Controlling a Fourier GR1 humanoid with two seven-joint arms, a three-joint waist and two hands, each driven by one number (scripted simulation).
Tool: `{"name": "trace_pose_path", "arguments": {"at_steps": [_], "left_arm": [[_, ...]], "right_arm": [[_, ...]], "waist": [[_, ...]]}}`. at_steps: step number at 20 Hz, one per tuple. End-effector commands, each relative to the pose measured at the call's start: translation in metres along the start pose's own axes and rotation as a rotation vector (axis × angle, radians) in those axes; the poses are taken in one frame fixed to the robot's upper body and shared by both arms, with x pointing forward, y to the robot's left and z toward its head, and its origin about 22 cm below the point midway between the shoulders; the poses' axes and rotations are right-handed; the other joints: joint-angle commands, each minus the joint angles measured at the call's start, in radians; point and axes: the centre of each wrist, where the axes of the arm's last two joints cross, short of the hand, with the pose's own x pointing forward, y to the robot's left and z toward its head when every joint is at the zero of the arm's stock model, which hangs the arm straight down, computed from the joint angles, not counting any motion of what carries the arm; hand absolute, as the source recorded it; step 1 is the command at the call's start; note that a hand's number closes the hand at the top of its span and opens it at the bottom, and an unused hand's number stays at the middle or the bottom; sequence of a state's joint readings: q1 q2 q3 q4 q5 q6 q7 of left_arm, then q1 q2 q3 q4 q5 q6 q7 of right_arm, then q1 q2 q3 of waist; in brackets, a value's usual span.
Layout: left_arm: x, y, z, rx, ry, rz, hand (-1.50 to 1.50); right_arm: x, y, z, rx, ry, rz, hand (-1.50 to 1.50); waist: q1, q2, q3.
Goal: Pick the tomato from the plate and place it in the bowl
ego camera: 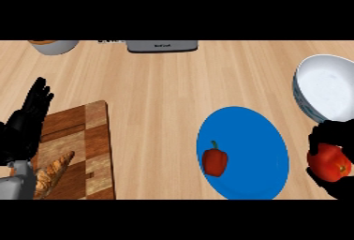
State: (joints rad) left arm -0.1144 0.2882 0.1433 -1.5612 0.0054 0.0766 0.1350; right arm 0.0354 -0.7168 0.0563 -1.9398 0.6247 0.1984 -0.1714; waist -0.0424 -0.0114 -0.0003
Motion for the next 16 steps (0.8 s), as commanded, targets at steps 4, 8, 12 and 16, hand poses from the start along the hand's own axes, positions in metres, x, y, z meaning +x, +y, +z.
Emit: {"name": "trace_pose_path", "arguments": {"at_steps": [4, 8, 12, 16], "left_arm": [[0.005, 0.006, 0.006, 0.005, -0.002, 0.009, 0.0], [-0.008, -0.014, 0.001, -0.037, -0.017, 0.014, 0.0], [0.001, -0.013, -0.006, -0.035, -0.013, 0.02, 0.0], [0.005, -0.003, -0.003, -0.043, -0.03, 0.004, 0.0]], "right_arm": [[-0.009, -0.073, 0.045, -0.242, 0.022, -0.149, 1.5], [-0.037, -0.108, 0.05, -0.318, 0.117, -0.186, 1.5], [-0.066, -0.117, 0.045, -0.313, 0.143, -0.236, 1.5], [-0.102, -0.103, 0.027, -0.275, 0.162, -0.298, 1.5]], "waist": [[0.009, 0.001, 0.0], [0.032, 0.01, 0.0], [0.042, 0.012, 0.0], [0.054, 0.014, 0.001]]}}
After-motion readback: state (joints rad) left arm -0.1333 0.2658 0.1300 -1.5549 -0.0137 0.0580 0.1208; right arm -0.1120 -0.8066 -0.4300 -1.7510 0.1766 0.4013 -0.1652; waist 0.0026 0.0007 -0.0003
